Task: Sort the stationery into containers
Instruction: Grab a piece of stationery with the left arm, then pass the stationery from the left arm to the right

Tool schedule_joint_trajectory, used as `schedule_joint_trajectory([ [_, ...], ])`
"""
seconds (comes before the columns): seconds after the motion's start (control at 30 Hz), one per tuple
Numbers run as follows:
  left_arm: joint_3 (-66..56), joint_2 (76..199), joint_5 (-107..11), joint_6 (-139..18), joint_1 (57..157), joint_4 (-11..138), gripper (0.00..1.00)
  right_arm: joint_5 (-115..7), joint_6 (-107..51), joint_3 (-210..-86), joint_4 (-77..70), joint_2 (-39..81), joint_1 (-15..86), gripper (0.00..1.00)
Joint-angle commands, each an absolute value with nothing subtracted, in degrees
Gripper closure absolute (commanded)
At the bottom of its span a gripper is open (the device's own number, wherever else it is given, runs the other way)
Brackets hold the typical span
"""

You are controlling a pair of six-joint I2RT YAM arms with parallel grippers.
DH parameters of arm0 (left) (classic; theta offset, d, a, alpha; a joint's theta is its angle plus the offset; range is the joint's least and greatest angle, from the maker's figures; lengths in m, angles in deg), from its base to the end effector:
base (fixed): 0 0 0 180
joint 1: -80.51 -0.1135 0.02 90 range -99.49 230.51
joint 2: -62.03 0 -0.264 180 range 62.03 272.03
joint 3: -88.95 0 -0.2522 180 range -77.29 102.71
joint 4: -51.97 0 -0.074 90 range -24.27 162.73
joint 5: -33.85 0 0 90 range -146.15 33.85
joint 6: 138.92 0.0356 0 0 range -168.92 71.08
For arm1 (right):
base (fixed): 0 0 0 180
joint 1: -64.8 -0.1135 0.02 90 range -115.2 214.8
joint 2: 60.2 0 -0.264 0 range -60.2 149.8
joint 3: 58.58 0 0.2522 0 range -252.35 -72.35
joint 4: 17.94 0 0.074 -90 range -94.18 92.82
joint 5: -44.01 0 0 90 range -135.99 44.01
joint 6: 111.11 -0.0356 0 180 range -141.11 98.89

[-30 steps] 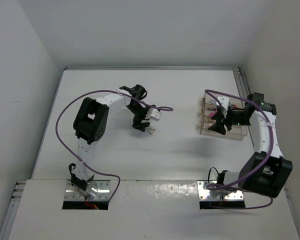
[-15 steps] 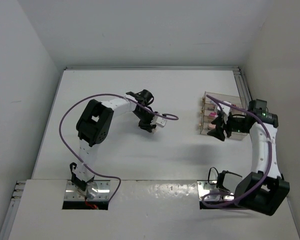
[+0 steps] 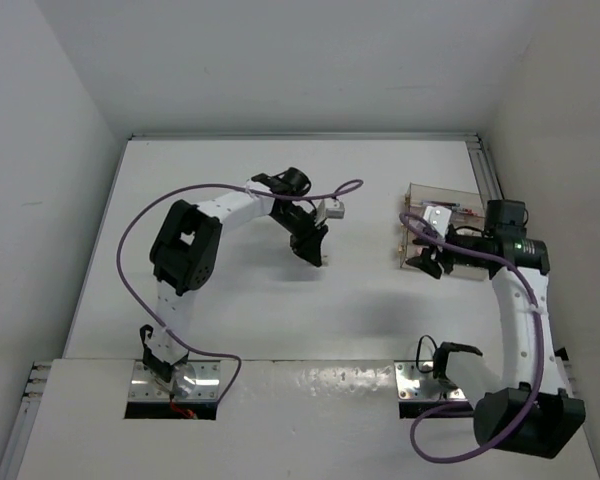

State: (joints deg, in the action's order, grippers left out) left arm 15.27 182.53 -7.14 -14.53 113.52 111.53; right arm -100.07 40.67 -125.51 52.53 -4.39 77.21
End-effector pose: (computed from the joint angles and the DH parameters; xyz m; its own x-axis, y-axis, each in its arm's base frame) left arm 0.3424 -0.2545 0.1857 -0.3624 0.6772 -0.6403 0.8958 0.0635 -0.4398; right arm 0.1698 -0.0078 0.2989 -0.1531 -0.4956 -0.8549 -0.8714 0.4758 -0.1198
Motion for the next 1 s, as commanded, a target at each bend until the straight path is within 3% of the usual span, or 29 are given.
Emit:
schedule_joint_trajectory([
  [0.0,16.50,176.47,4.92,-31.14,113.47,109.69,1.00,-97.94,36.64,-126.83,46.82,-4.74,70.80,0.53],
  [0.2,13.86,174.35,8.96,-41.18,113.82,103.09,1.00,-84.06,29.17,-129.82,40.04,-0.10,50.06,0.55],
  [0.4,10.52,174.61,17.22,-44.17,113.47,100.63,1.00,-74.64,32.06,-126.49,30.73,2.99,36.17,0.46],
  [0.97,6.30,172.15,26.38,-52.97,113.38,91.22,1.00,-78.06,35.32,-130.09,29.49,11.78,31.58,0.45],
])
